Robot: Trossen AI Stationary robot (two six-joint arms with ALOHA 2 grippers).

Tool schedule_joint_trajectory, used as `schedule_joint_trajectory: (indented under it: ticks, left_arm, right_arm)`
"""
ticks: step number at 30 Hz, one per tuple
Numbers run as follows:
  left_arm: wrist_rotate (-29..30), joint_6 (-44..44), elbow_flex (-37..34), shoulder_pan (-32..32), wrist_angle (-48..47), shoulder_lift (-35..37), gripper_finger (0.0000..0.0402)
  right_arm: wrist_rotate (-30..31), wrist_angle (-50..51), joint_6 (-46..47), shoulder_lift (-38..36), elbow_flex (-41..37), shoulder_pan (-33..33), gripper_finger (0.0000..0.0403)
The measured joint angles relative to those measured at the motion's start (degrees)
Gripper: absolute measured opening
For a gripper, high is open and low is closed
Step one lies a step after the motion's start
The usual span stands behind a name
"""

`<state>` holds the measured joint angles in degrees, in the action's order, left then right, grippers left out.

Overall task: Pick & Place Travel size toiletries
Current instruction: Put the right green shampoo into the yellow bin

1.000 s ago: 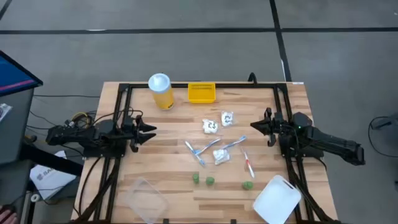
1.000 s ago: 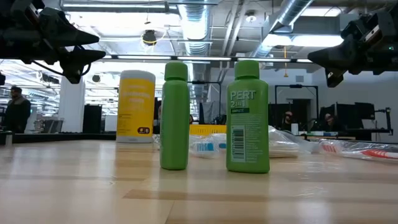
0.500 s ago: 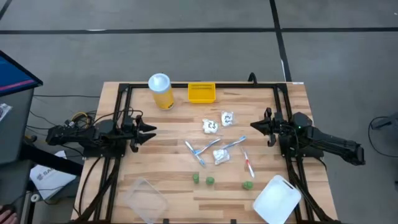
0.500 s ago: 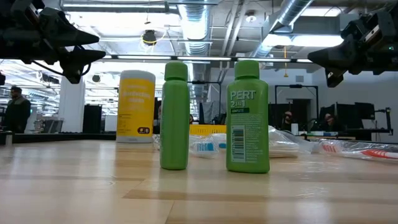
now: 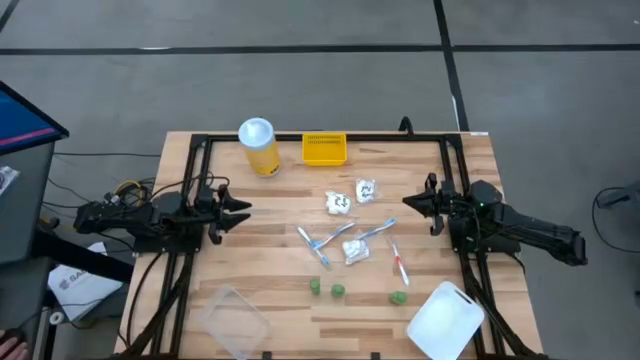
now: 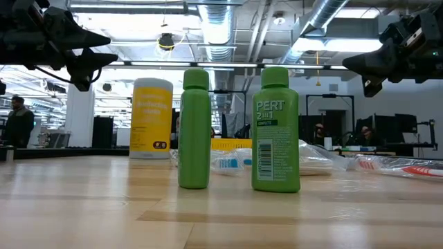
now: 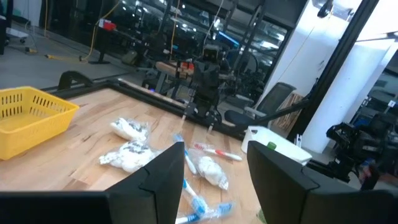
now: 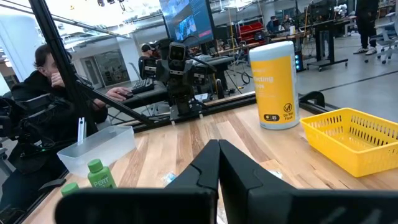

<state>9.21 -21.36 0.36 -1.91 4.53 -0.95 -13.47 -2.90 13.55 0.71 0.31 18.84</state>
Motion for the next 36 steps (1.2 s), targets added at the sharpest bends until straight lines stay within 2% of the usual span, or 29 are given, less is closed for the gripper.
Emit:
schedule_joint_trajectory:
  ticks: [25, 30, 32, 36]
  left_arm:
    - [0.4, -0.4, 0.0, 0.0, 1.4, 0.0, 0.0172]
    - [0.4, -7.6, 0.0, 0.0, 3.3, 0.0, 0.0172]
    - [0.5, -7.6, 0.0, 0.0, 5.2, 0.0, 0.0172]
    - [0.5, -7.6, 0.0, 0.0, 13.2, 0.0, 0.0172]
  right_arm:
    - [0.0, 0.1, 0.0, 0.0, 0.0, 0.0, 0.0]
    - [0.0, -0.9, 0.8, 0.0, 0.0, 0.0, 0.0]
    - [0.1, -3.5, 3.2, 0.0, 0.4, 0.0, 0.0]
    - [2.8, -9.2, 5.7, 0.0, 6.1, 0.0, 0.0]
